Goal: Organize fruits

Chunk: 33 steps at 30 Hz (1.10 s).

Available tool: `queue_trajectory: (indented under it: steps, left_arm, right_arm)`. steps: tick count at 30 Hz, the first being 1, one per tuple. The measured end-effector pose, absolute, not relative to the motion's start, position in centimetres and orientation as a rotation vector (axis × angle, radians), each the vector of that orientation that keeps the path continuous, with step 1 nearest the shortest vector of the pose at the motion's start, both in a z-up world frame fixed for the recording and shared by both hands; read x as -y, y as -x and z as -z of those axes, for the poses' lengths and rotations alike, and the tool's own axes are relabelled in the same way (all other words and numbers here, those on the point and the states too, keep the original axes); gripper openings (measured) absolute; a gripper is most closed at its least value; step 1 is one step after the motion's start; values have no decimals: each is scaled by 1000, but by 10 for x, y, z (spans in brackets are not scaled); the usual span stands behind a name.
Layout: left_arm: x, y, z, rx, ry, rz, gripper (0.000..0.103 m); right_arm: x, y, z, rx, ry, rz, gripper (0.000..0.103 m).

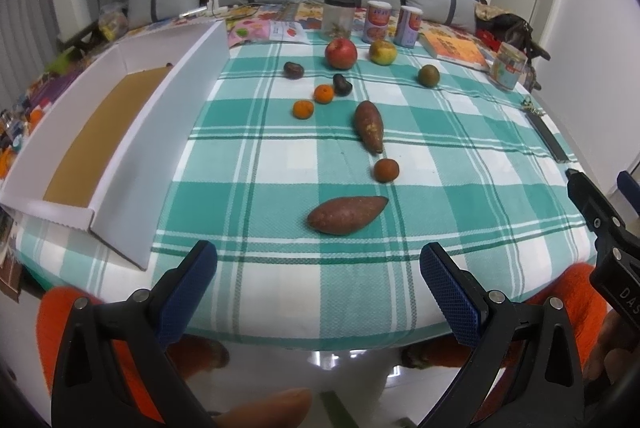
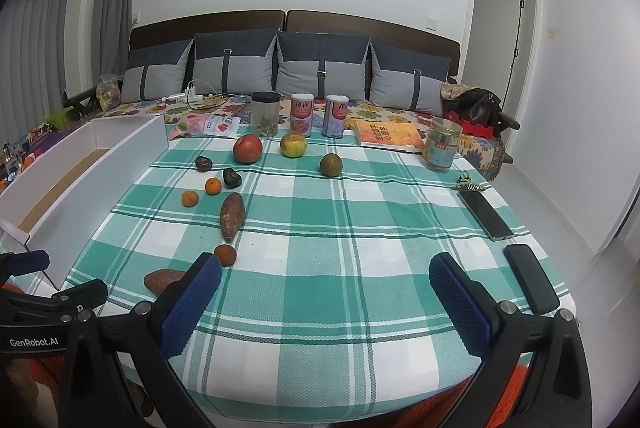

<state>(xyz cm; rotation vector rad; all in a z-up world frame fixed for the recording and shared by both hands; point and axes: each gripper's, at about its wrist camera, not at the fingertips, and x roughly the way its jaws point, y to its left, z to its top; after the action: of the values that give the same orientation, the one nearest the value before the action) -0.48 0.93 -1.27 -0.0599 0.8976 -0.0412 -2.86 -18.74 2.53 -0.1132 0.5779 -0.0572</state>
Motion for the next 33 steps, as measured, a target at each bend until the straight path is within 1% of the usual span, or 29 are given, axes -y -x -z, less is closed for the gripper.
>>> queue_trajectory:
  steps: [33]
  left_arm:
    - [0, 3, 19, -917, 38, 72, 102]
  right_arm:
    - [193, 25, -16, -600, 69, 48, 103]
